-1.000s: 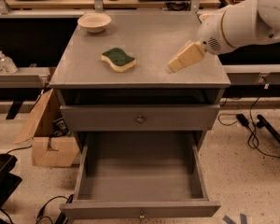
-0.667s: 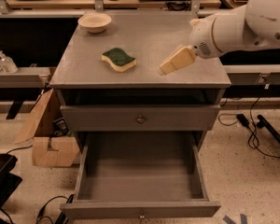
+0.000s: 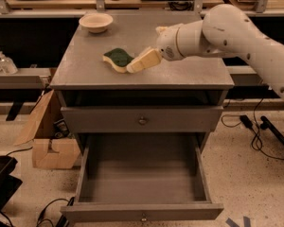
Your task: Place sponge into middle drawer
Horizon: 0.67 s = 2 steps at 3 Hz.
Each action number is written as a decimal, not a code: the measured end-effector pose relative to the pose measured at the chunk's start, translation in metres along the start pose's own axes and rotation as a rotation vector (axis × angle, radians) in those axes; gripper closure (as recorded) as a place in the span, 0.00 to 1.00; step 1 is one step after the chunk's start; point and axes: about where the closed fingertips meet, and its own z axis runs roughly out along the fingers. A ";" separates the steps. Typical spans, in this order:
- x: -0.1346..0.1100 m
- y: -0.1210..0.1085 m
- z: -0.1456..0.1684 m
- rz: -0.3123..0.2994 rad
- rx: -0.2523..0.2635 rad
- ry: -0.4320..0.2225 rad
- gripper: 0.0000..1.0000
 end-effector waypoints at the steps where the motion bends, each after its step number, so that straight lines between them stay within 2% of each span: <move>1: 0.004 0.000 0.038 0.019 -0.020 -0.047 0.00; 2: 0.011 0.001 0.068 0.049 -0.045 -0.081 0.00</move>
Offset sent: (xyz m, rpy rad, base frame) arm 0.0554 0.0573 -0.0605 0.1540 0.0317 0.0459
